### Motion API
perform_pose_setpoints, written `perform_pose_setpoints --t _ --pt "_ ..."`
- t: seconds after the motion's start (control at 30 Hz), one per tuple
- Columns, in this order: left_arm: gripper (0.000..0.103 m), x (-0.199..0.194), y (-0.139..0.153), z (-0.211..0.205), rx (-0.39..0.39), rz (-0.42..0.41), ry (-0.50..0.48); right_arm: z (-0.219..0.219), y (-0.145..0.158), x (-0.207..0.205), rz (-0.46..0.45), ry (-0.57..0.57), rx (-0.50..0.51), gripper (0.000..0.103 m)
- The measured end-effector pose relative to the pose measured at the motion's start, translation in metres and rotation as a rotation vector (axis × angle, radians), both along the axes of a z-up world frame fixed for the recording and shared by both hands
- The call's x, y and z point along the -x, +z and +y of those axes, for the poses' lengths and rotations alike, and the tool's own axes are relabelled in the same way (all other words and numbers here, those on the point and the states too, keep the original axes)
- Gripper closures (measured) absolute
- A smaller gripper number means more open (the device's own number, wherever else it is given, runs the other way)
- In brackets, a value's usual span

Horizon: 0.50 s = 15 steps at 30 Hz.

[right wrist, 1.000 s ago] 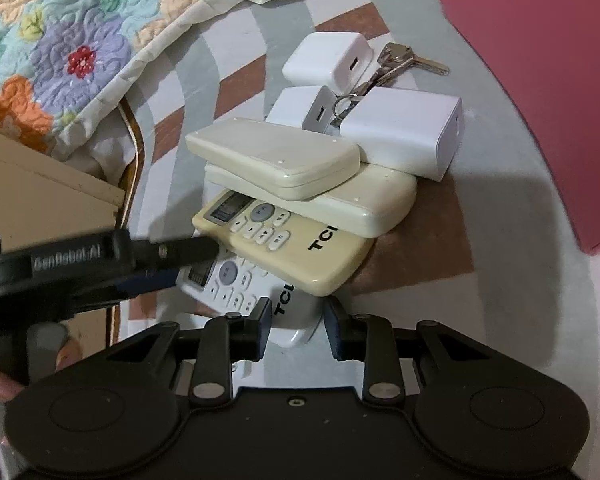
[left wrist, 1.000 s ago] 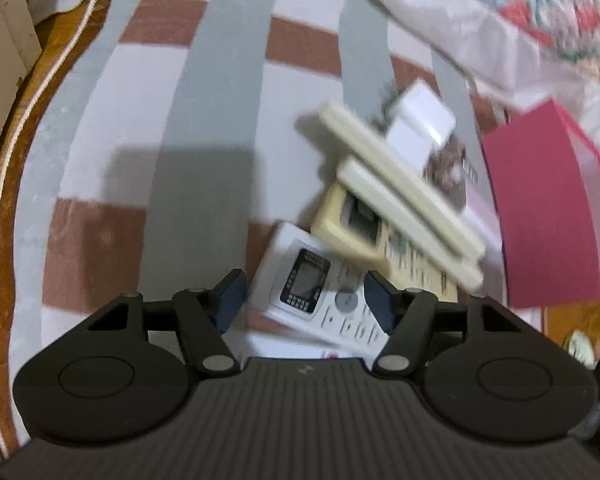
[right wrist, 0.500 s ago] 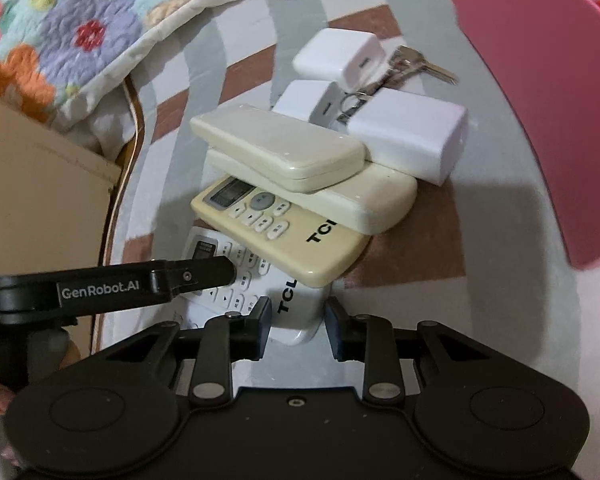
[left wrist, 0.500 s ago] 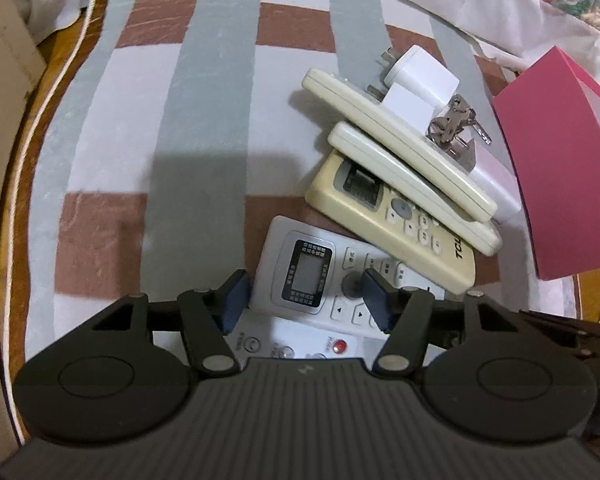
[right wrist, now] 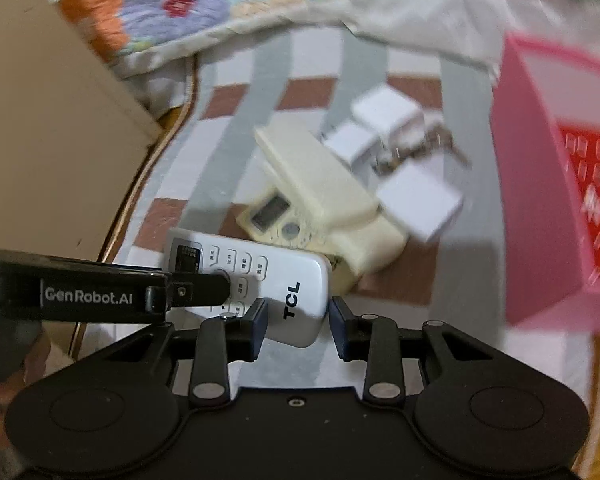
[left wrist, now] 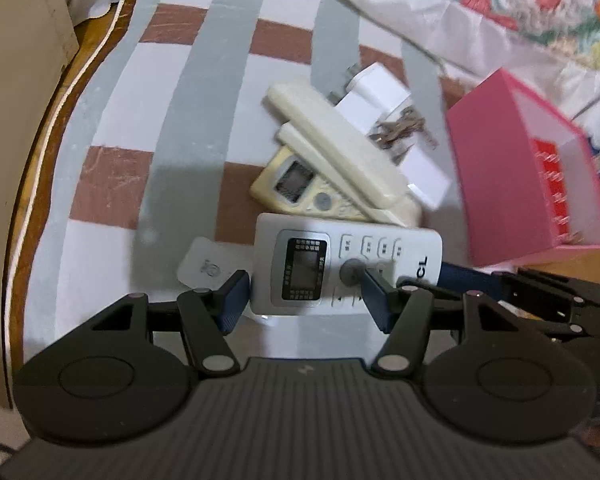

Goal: Organize rigid objects
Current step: 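Carry the white remote into the pink box and open the left gripper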

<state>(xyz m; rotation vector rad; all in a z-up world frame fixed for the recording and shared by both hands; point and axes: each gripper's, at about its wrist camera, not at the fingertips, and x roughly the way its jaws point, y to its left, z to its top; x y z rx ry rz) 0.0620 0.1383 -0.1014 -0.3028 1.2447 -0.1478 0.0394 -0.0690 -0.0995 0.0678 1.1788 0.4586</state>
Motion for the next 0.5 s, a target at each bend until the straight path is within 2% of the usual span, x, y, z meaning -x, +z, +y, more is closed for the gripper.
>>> perform_pose_setpoints --t 0.23,0.37,0.5 --pt "0.045 0.004 0.042 -0.04 0.074 -0.038 -0.065 -0.048 0.066 -0.006 -0.113 0.109 0.024 0.064" --pt "0.045 0.001 0.061 -0.074 0.118 -0.08 -0.098 -0.078 0.09 -0.007 -0.153 0.139 0.08 0.064" --pt "0.045 -0.013 0.075 -0.111 0.159 -0.065 -0.152 -0.11 0.108 -0.012 -0.177 0.116 0.127 0.069"
